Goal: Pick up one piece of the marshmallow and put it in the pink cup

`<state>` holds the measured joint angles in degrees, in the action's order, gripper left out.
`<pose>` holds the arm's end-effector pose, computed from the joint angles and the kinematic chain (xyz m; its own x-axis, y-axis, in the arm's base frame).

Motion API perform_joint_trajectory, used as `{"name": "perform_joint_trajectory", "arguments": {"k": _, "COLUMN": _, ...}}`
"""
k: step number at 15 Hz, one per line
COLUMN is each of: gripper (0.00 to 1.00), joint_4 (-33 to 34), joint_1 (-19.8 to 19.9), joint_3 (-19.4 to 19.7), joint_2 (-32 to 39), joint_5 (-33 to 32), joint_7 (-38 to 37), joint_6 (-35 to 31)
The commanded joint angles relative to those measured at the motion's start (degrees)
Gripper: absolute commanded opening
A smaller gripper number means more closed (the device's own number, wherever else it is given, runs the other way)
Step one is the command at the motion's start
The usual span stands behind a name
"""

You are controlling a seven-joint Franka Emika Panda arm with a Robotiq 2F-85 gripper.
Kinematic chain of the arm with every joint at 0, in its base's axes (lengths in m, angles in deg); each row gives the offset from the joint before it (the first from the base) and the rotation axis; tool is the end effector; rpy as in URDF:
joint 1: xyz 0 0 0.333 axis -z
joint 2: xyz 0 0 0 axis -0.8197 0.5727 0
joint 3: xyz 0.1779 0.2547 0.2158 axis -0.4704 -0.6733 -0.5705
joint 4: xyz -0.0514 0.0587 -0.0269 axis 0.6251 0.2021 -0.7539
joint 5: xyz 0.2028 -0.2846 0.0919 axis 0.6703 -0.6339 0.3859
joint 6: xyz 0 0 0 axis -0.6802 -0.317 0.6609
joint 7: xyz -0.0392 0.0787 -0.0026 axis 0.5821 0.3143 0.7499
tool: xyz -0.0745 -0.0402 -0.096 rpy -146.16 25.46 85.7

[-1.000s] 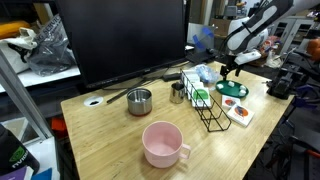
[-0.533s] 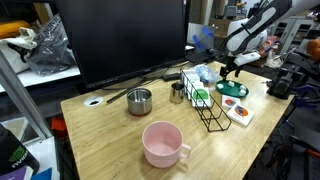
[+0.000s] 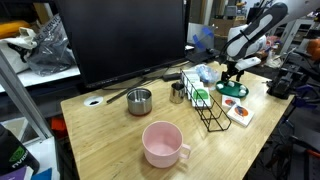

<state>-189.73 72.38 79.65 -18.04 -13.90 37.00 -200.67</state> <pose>0.5698 -0.3177 0.2283 0.9009 -0.4300 -0.0598 -0.4129 -0.8912 0.1879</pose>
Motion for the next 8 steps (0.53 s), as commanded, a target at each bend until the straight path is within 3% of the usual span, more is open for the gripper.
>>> {"name": "perform_joint_trajectory", "arguments": {"k": 1, "gripper": 1.00, "joint_4": 0.6, "joint_1": 2.1, "joint_3": -2.1, "joint_2": 0.4, "joint_5": 3.0, "joint_7": 4.3, "joint_6": -0.2}}
{"name": "perform_joint_trajectory", "arguments": {"k": 8, "gripper": 1.00, "joint_4": 2.2, "joint_1": 3.6, "joint_3": -3.6, "joint_2": 2.0, "joint_5": 6.5, "joint_7": 8.2, "joint_6": -0.4}}
